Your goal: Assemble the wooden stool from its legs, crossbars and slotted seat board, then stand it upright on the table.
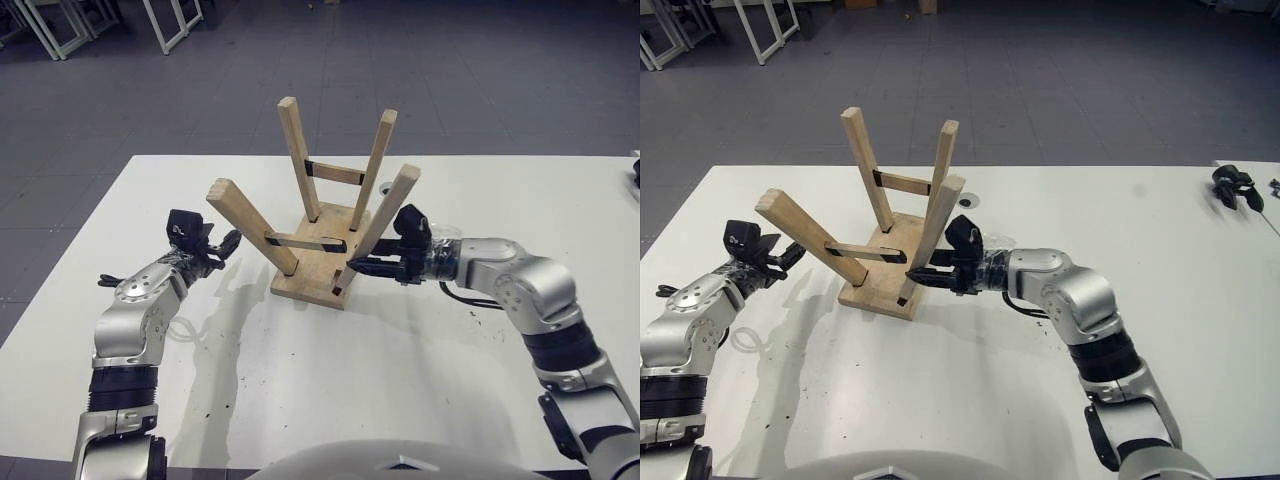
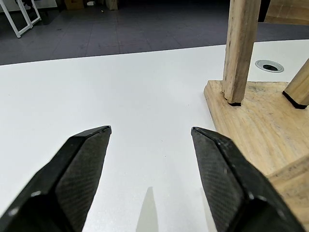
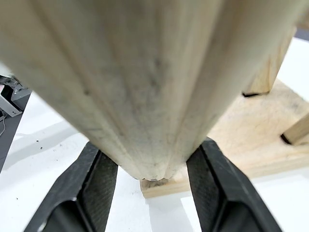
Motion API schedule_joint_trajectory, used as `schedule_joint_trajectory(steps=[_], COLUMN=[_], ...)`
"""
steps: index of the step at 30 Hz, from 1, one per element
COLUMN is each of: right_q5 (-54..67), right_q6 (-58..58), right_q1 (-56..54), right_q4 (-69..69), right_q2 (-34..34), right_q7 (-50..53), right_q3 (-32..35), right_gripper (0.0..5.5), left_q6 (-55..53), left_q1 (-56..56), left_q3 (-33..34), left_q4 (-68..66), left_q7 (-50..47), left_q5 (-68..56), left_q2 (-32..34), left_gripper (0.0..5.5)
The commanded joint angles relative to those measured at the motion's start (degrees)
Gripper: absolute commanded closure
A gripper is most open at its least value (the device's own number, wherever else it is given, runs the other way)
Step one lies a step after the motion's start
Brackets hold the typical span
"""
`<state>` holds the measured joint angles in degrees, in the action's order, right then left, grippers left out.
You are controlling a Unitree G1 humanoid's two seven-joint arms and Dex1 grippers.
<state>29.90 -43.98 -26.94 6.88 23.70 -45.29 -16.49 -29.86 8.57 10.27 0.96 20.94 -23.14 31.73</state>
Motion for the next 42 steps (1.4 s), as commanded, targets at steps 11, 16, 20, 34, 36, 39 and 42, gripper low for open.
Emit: schedule_joint_trajectory(steps=[11,16,20,34,36,39,42], right_q5=[-13.2,-17.8,-22.5,-24.8,-25.8,-26.8,-28.0], right_q6=[13.3,17.8,20.0,19.4,19.8,19.7,19.7], right_q1=[-5.8,-6.5,-4.7,-5.4,-6.0,-6.7,-7.4], right_q4=[-16.6,-20.3,-22.4,-27.0,-28.1,-29.2,-30.4], right_q2=[-2.6,-4.0,-2.4,-3.5,-3.5,-3.4,-3.2], right_q7=[-1.3,0.3,-2.1,-1.4,-1.7,-2.1,-1.8], right_q3=[-3.6,-4.6,-8.9,-9.2,-10.1,-11.2,-12.2], right_gripper=[3.48,3.48,3.48,3.48,3.48,3.48,3.48], left_q6=[-2.8,-3.7,-4.0,-14.8,-13.9,-10.8,-8.2], left_q1=[-0.9,-1.6,1.4,27.8,24.6,18.8,16.0], left_q3=[1.2,0.8,5.5,-1.5,-10.6,-18.9,-22.9], left_q4=[4.0,5.9,9.2,23.7,22.6,18.1,15.5], left_q7=[0.5,1.4,1.3,-0.7,-1.9,-2.3,-1.5], left_q5=[0.6,0.5,-0.7,-10.4,-4.3,2.4,7.5], left_q2=[-0.6,-0.4,2.2,5.0,3.2,0.7,0.4], left_gripper=[2.44,2.44,2.44,2.44,2.44,2.44,2.44])
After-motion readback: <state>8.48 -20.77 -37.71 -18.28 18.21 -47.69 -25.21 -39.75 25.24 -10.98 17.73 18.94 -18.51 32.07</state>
